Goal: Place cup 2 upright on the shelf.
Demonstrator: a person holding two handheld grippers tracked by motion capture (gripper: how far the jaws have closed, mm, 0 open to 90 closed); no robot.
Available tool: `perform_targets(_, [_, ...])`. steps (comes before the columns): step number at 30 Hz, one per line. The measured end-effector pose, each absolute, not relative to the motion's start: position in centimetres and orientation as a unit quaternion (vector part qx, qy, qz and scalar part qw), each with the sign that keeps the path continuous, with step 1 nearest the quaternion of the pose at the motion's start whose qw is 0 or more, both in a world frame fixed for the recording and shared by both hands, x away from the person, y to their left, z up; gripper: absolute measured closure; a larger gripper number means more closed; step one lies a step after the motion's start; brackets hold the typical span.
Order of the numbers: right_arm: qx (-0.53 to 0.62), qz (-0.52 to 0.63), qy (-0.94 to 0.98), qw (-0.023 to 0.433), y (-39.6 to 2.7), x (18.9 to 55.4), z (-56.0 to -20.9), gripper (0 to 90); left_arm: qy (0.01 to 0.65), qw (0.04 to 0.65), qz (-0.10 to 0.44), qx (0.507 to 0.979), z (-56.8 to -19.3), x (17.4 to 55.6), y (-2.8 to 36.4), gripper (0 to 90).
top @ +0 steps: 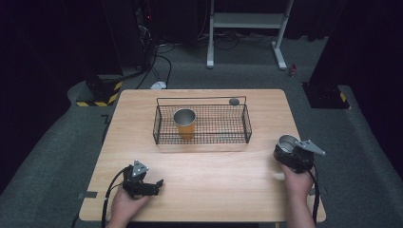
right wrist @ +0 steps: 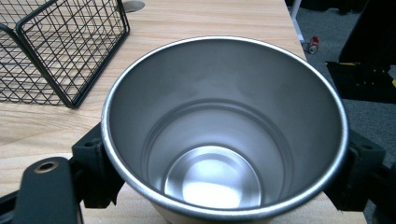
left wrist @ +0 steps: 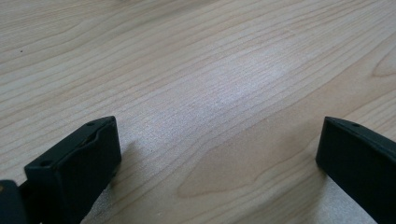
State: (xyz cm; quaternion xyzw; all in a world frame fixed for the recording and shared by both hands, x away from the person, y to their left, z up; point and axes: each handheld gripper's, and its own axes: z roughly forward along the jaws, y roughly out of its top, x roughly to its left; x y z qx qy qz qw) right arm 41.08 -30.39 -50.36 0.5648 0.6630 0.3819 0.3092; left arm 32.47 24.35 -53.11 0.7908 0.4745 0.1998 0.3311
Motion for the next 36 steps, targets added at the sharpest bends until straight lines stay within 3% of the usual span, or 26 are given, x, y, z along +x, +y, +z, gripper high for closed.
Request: perform_targets(36, [0.528,0.399,0.682,0.311,-27.9,40.3,-49.2,18.3,0.475,0.331,0.2,0.791,-53.1,32.5,24.3,0.3])
